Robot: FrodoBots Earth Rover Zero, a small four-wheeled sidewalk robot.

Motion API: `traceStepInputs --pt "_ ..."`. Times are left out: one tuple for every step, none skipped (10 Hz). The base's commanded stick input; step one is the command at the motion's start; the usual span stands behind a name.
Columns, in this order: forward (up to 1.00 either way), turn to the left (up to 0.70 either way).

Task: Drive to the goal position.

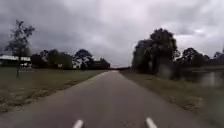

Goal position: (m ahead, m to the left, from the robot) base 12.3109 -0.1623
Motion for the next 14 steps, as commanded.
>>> traceStepInputs --pt "0.84 0.03" --pt "0.84 0.03" --pt "0.84 0.03" --pt "0.84 0.03" --pt "0.84 0.03" --pt "0.84 0.03" --pt "0.84 0.03" --pt "0.84 0.03" --pt "0.84 0.03" --pt "0.84 0.03" --pt "0.84 0.03" --pt "0.84 0.03" --pt "0.84 0.03" --pt "0.84 0.03"
